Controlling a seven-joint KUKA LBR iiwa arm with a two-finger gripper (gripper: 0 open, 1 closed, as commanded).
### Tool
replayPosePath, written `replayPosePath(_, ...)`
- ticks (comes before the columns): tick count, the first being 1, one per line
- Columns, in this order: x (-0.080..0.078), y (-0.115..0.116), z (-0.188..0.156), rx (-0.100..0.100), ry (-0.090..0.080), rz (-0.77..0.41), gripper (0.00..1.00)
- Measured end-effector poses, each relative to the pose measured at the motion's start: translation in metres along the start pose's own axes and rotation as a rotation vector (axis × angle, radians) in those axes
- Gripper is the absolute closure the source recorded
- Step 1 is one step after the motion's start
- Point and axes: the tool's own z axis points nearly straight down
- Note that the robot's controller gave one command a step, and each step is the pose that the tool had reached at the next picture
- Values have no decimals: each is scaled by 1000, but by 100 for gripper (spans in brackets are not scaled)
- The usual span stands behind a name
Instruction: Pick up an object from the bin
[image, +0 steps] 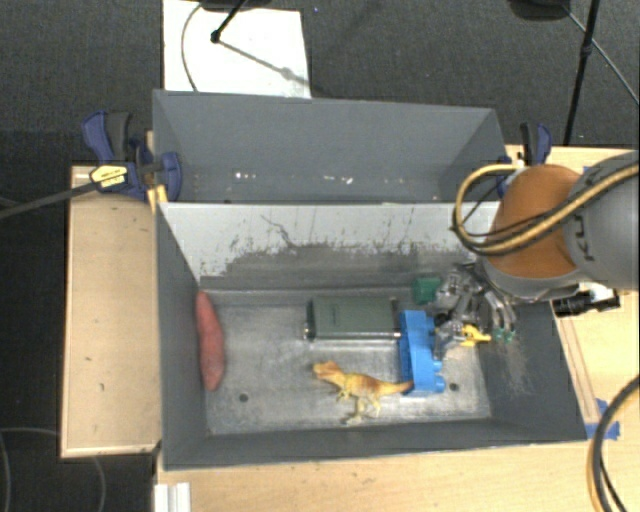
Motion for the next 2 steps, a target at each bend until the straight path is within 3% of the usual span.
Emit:
replayPosePath(1,0,0,0,0,0,-1,100)
replayPosePath(2,2,-14,-43,-7,4,27,100)
